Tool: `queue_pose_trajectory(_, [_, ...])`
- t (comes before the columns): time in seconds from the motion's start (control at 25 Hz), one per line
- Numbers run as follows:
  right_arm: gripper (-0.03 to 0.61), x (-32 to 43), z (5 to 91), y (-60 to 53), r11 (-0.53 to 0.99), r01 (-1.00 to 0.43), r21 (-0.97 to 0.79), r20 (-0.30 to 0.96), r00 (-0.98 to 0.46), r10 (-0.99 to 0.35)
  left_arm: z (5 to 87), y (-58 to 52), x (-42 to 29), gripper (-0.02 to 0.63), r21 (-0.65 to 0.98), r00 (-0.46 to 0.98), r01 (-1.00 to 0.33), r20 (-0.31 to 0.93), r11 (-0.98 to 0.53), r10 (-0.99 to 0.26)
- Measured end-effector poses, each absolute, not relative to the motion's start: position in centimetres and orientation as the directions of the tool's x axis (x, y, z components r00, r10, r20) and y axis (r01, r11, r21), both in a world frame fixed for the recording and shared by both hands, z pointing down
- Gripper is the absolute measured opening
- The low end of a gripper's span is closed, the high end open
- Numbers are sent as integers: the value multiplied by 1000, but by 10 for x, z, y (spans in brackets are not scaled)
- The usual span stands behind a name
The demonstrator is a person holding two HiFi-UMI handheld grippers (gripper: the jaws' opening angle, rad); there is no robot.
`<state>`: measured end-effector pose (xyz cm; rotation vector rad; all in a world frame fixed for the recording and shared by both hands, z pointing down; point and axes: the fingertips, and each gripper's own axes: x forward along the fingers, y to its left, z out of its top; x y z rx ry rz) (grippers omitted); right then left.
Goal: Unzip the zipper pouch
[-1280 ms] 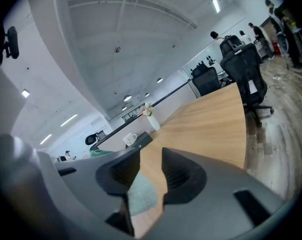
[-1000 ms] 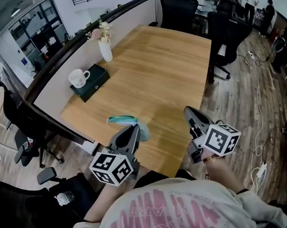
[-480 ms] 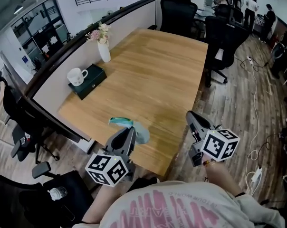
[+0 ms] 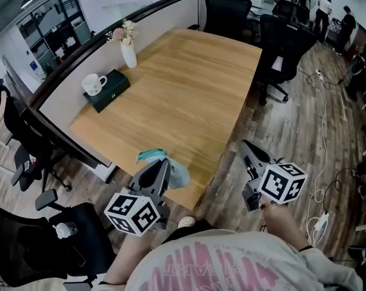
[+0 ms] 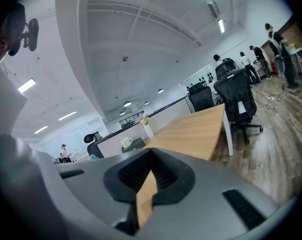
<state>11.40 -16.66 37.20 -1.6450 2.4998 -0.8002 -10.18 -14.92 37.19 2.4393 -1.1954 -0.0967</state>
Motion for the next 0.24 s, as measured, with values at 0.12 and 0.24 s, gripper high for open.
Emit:
queue_pose_trajectory(0.12, [-3,117,377,-159,305,-841,-448,246,-444,-862,372,-138,-95,14,396,641,-732,124,-554,-758])
queue_pose_trajectory(0.24, [-3,116,381,-153,318,-834,-451,249,-460,-852,374,-129,-92,14,395,651,-725,124,-565,-749])
